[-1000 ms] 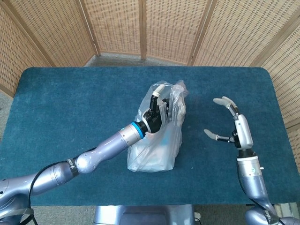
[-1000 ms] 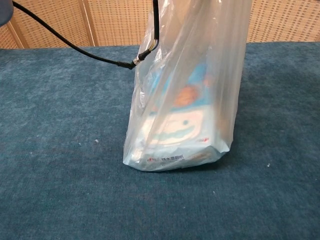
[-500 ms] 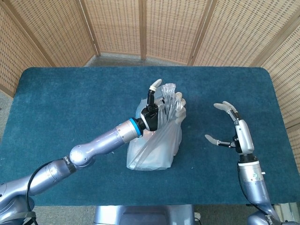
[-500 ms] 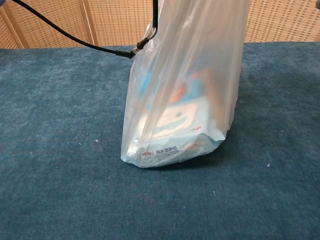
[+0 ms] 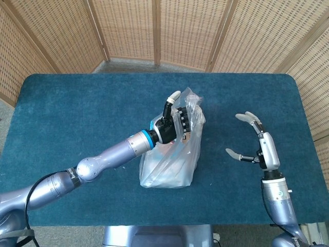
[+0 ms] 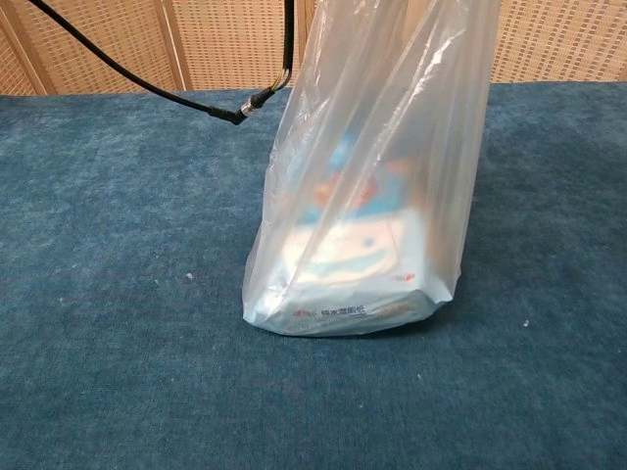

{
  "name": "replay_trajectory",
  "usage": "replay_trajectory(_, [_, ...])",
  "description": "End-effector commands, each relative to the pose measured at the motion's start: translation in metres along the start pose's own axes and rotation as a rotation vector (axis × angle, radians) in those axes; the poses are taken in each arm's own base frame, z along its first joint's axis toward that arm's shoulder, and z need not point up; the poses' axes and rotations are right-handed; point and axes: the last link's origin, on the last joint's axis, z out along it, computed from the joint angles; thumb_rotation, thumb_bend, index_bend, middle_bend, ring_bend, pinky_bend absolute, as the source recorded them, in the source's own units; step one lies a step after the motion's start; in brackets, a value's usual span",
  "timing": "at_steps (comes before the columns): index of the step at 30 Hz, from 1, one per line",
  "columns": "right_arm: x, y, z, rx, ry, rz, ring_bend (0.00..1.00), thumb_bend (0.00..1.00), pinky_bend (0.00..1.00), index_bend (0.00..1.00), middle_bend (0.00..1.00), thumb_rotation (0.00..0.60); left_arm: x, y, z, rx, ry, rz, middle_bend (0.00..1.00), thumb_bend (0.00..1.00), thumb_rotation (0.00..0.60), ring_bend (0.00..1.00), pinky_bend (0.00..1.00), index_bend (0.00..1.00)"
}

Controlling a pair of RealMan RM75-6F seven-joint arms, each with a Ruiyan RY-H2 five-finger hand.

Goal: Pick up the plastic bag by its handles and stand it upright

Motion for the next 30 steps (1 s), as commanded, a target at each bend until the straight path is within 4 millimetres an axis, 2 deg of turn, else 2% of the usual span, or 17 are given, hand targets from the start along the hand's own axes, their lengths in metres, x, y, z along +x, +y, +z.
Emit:
replay_trajectory(1, [0.001, 0.0, 0.0, 0.001, 0.002, 0.003, 0.1, 0.08, 0.08, 0.2, 0.22, 0.6, 0.004, -0.004, -0.001, 0.006, 0.04, 0.104, 0.5, 0.23, 0.0, 0.43, 0.42, 0.45])
replay_trajectory(13, [0.001, 0.001, 0.0, 0.005, 0.001, 0.007, 0.1, 0.08, 0.08, 0.2, 0.22, 0.6, 0.007, -0.011, -0.001, 0.051, 0.084, 0.265, 0.38, 0.23, 0.0, 0.26, 0.22, 0.34])
replay_trajectory(22, [0.001, 0.001, 0.0, 0.009, 0.001, 0.014, 0.1, 0.08, 0.08, 0.2, 0.22, 0.6, -0.006, -0.018, 0.016, 0.044, 0.058, 0.191, 0.36, 0.23, 0.0, 0.24, 0.21, 0.31])
replay_trajectory(30, [0.003, 0.001, -0.003, 0.014, 0.002, 0.005, 0.1, 0.09, 0.08, 0.2, 0.22, 0.6, -0.018, -0.032, 0.035, 0.11, 0.023, 0.143, 0.36, 0.23, 0.0, 0.24, 0.2, 0.31])
